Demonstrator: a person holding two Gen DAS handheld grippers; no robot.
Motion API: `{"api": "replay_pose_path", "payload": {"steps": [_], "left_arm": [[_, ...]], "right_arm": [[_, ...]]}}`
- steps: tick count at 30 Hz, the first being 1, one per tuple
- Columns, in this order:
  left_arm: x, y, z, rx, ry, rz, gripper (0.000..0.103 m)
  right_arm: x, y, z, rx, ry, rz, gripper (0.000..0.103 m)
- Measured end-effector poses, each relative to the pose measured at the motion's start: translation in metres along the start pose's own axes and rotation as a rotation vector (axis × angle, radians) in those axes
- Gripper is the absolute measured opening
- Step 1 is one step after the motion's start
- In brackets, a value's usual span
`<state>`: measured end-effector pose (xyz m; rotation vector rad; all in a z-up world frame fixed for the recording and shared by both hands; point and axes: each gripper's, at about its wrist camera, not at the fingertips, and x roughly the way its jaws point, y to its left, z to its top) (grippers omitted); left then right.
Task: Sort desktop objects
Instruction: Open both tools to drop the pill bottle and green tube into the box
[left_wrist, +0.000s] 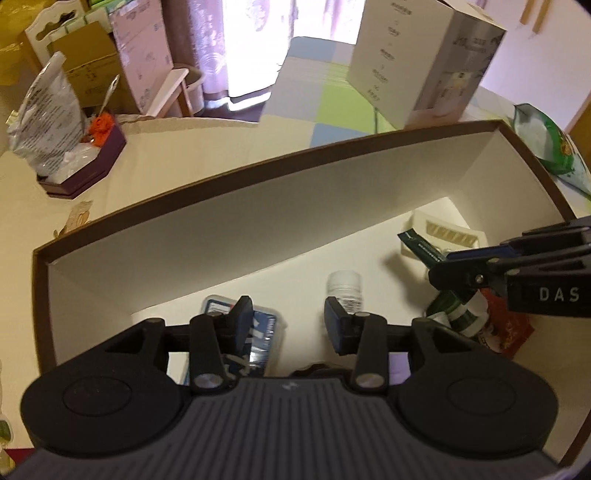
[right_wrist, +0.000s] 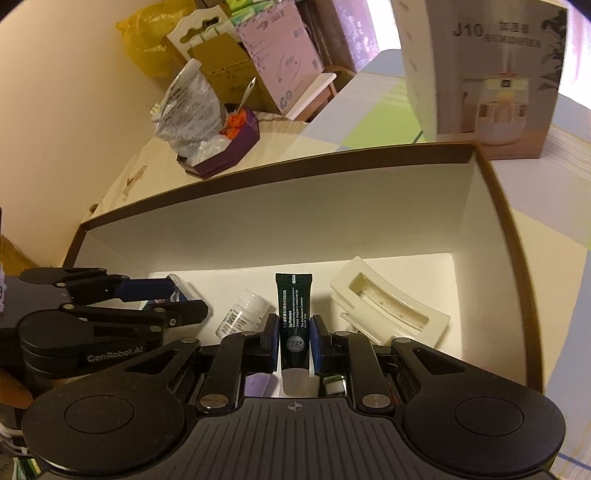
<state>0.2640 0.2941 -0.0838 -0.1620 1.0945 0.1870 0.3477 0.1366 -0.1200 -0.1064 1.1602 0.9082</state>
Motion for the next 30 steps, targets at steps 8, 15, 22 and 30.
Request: {"api": "replay_pose_path", "payload": {"steps": [8,15,22,30], "left_arm": [[-0.007,0.007,0.002,-0.03,0.004,0.013,0.055],[-0.016,0.006,0.001,-0.048,-0.01,0.018,0.064],[-0.029,0.004,-0.003,-0.054,-0.027,0.039,0.068],[-0.035,0.0,-0.007,-0.054,-0.025,0.072,0.068]], "right_arm": [[0.018,0.005,0.006,-0.057,0.001,-0.001,0.02],[0.02,0.012,0.003,-0.119,-0.031,-0.008,0.068],[0.007,0.013,-0.004,-0.135,-0.026,-0.046,0.068],[-0.009,0.013,-0.013,-0.097,-0.011,-0.086,0.068]]}}
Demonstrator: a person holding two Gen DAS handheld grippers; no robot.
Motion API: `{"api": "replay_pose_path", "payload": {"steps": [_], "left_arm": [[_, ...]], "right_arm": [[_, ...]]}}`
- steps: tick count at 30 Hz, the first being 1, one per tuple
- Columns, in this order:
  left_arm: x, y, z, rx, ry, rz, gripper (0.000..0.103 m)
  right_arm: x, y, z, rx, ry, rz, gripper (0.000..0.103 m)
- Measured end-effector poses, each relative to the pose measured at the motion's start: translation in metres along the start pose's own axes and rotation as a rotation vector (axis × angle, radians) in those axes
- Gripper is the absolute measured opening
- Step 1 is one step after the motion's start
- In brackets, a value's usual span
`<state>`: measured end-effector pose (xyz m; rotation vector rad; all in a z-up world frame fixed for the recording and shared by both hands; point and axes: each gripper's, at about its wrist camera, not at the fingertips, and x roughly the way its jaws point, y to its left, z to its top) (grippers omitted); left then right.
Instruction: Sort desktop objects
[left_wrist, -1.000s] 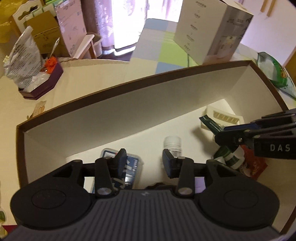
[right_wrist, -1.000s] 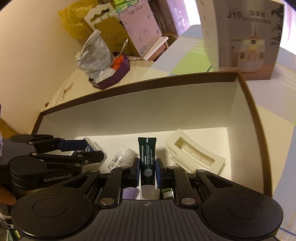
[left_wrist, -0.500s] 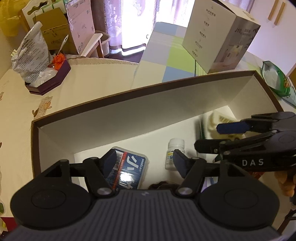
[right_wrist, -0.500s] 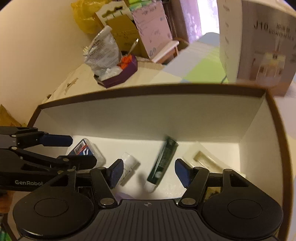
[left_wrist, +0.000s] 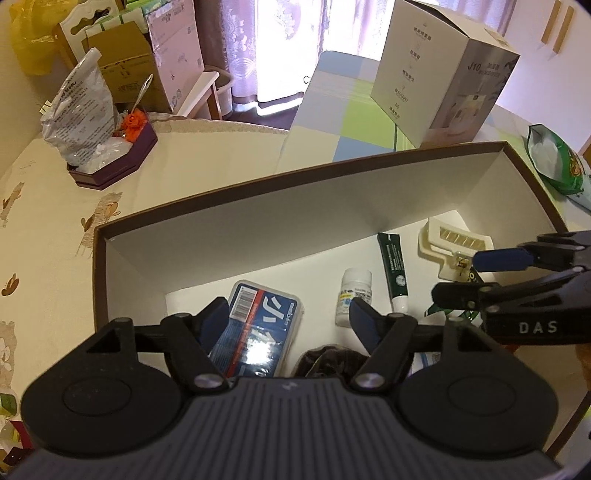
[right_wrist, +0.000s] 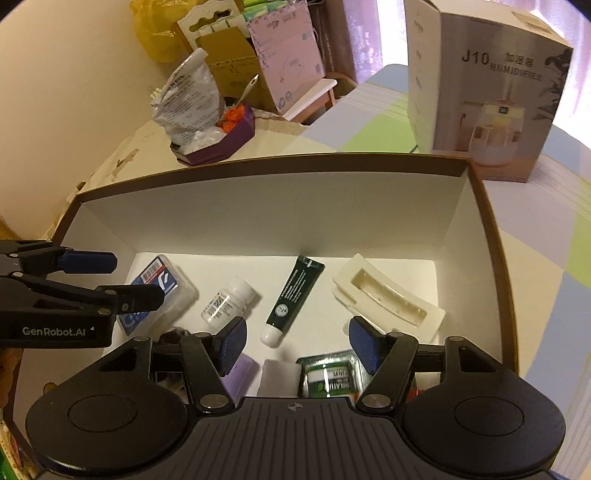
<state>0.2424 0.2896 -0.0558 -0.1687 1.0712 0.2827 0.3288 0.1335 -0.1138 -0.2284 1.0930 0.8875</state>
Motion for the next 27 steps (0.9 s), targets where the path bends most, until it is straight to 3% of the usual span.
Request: {"api": "replay_pose_path", "payload": {"steps": [15,17,18,27], "left_arm": [[-0.037,-0.011,-0.016,-0.003,-0.046,0.067,0.077],[-0.043,-0.013,-0.019,-0.004,-0.054,0.074,0.077],[-0.046,-0.014,-0.021,-0.004,-0.059,0.078,0.078],[-0.078,-0.031,-0.04,0.002,-0.101,0.1,0.082]], "right_arm": [[-0.04,0.01,-0.015,0.048,-0.029,-0.022,0.068],[-0.046,0.012,-0.018,0.048,-0.035,-0.025,0.083],[-0.051,0.014,-0.021,0.044,-0.048,-0.03,0.099],[-0.084,0.022,-0.045,0.034,-0.09,-0.043,0.1]]}}
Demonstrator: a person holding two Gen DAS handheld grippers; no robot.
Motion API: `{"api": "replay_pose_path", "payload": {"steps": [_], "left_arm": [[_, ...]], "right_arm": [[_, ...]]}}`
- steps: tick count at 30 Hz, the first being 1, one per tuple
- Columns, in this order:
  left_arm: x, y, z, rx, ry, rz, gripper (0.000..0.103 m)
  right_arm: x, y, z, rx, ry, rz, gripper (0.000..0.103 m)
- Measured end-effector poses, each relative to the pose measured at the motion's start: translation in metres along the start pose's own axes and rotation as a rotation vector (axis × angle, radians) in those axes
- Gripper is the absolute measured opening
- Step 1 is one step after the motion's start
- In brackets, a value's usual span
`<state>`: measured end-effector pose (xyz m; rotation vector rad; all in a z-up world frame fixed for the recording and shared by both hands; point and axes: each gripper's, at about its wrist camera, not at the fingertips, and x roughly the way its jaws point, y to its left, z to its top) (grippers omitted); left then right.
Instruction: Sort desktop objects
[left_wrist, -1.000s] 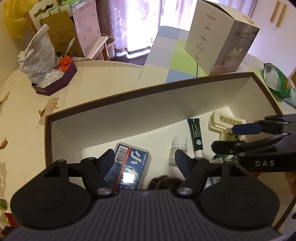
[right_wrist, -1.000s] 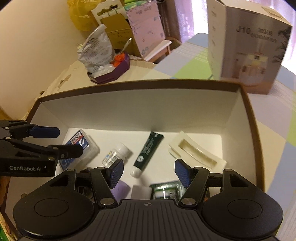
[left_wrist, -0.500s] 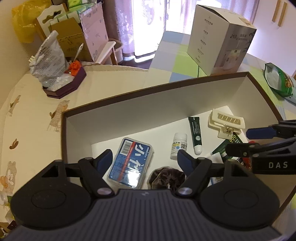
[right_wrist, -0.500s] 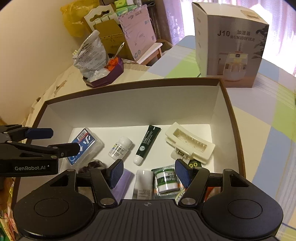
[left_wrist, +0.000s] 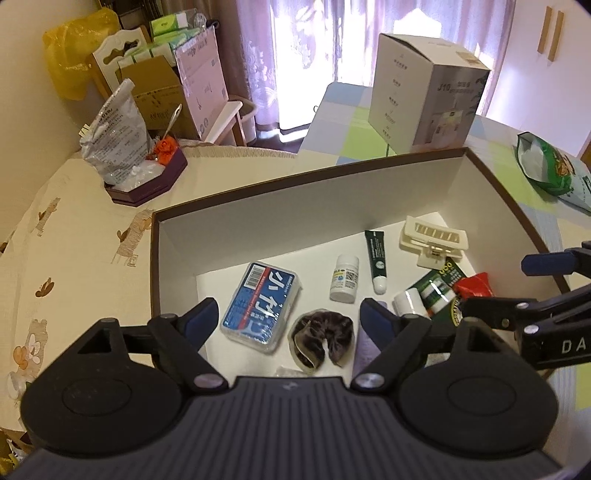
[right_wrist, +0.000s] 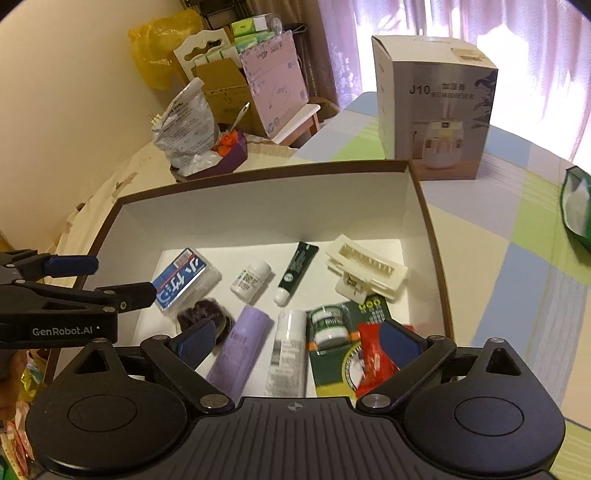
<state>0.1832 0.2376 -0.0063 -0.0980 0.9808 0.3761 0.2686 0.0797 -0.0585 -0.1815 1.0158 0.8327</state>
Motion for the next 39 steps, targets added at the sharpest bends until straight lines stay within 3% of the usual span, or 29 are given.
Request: {"api": "replay_pose_path", "payload": {"steps": [17,39], "left_arm": [[-0.067,-0.028,-0.032,-0.012,-0.072,0.066,0.088],[-0.107,-0.05,-0.081,-0.064,-0.068,0.117,0.095]], "right_arm": [[-0.058,-0.001,-0.035,0.006,-0.047,-0.011,0.1],[-0.101,0.004,-0.078,-0.038,-0.049,-0.015,0.1]]}}
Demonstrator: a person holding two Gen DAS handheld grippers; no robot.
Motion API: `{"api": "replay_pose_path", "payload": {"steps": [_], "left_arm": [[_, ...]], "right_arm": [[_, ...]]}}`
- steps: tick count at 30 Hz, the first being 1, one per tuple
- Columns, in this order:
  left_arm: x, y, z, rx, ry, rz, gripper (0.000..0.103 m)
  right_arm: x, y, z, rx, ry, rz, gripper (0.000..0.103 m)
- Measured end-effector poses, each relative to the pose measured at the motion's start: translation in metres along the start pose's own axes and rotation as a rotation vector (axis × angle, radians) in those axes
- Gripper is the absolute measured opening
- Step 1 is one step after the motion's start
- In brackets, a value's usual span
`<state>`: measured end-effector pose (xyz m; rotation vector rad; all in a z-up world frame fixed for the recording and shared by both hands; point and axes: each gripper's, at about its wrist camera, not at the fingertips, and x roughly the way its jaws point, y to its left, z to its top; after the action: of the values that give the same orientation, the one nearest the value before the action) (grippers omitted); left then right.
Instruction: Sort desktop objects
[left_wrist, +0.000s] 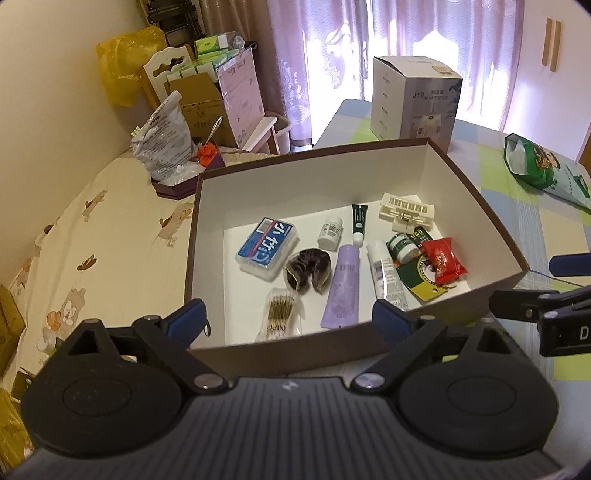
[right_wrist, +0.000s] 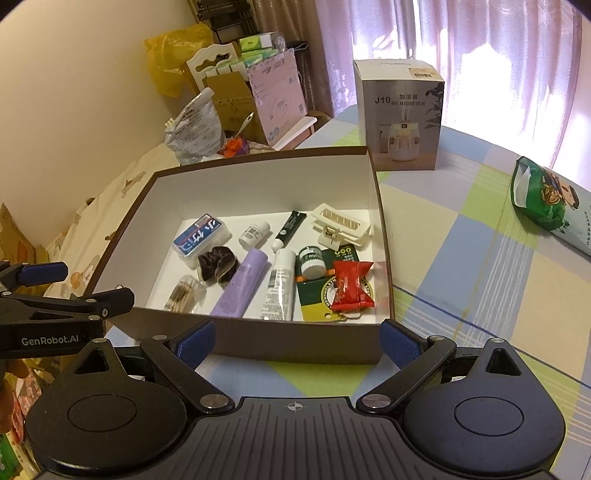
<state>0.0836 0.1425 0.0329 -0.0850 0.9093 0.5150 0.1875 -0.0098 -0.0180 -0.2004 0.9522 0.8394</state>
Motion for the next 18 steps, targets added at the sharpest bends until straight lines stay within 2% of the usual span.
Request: {"api": "replay_pose_path", "payload": {"steps": [13,18], "left_arm": [[-0.014,-0.007,-0.01,-0.004,-0.033,0.014,0.096],[-0.013,-0.007,-0.015,-0.008,-0.017,0.0,0.096]], "right_arm": [[-0.006,0.0,-0.005,-0.011,0.0,-0.011,0.1],[-0.004,0.001,-0.008,-0.01,0.01,-0.014,0.1]]}}
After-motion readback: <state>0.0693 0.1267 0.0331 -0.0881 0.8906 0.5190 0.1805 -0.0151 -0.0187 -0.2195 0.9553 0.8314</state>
